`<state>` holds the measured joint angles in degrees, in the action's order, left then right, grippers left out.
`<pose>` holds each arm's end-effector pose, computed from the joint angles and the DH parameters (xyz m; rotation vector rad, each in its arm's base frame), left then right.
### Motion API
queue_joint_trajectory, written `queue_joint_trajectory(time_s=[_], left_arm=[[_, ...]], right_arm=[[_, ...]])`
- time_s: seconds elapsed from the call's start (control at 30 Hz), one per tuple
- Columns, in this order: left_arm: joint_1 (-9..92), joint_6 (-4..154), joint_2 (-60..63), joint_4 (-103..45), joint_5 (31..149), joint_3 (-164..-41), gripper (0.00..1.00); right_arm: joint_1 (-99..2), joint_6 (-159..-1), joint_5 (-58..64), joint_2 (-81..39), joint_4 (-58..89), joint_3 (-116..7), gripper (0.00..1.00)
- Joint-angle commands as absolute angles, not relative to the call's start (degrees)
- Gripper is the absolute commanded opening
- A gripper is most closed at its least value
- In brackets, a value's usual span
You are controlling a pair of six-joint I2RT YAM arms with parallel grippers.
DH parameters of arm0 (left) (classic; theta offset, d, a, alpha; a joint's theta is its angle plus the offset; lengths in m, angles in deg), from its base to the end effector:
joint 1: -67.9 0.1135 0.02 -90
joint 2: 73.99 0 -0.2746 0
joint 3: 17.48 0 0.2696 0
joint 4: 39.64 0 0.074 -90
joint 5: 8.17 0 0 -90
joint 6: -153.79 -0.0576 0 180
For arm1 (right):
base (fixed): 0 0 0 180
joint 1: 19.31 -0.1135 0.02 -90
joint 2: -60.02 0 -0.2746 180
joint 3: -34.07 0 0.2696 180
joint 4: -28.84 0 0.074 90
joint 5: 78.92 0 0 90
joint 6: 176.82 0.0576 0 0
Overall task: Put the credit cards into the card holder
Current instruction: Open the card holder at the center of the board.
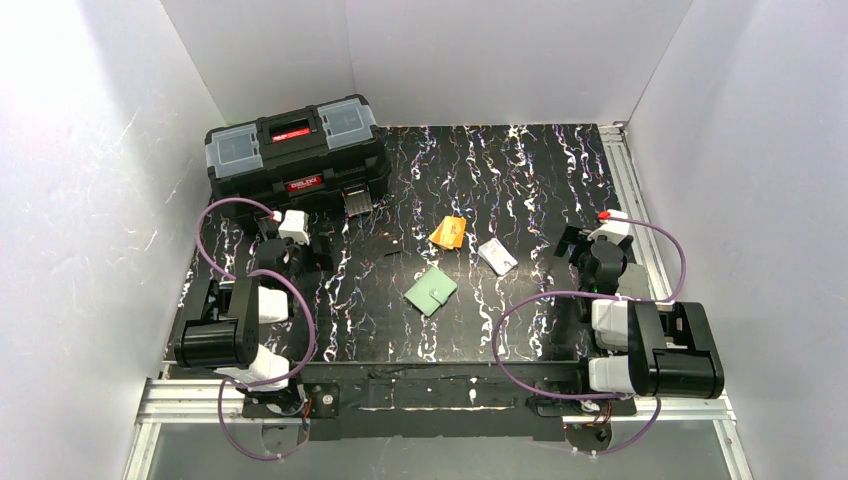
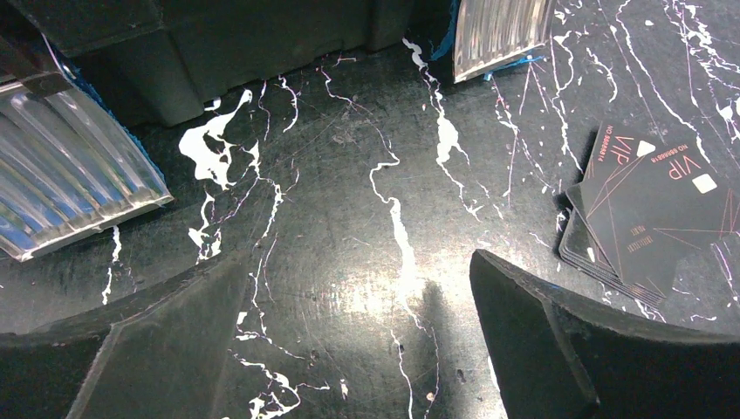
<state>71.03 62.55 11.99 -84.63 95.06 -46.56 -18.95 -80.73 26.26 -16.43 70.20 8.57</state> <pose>0.2756 0.0019 0.1347 0.1371 1.7702 -0.1502 0.2532 -0.0167 0.1495 0.2908 1.7103 -0.1566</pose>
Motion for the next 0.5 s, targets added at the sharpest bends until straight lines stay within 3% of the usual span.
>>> queue_joint_trajectory(time_s=[0.0,0.07,0.27,0.37,0.47], left_arm=[[70.7,62.6,11.0,-85.5,93.7,-46.9,0.99],[70.7,62.6,11.1,-85.6,93.6,-46.9,1.0],[70.7,62.6,11.1,-85.0,93.7,-47.2,1.0],[70.9,63.1,10.5,-84.5,93.4,-47.6,1.0],[71.3,62.6,6.7,-72.8,95.7,-52.3,1.0]], right_arm=[[-19.0,-80.2,28.2,-14.0,70.8,6.3,1.0],[-19.0,-81.0,26.1,-11.7,64.7,3.8,1.0],[-19.0,-71.1,24.4,-13.4,22.1,-17.8,1.0],[-19.0,-70.0,16.4,-12.4,19.5,-19.7,1.0],[-19.0,-68.5,9.9,-8.1,20.9,-18.7,1.0]])
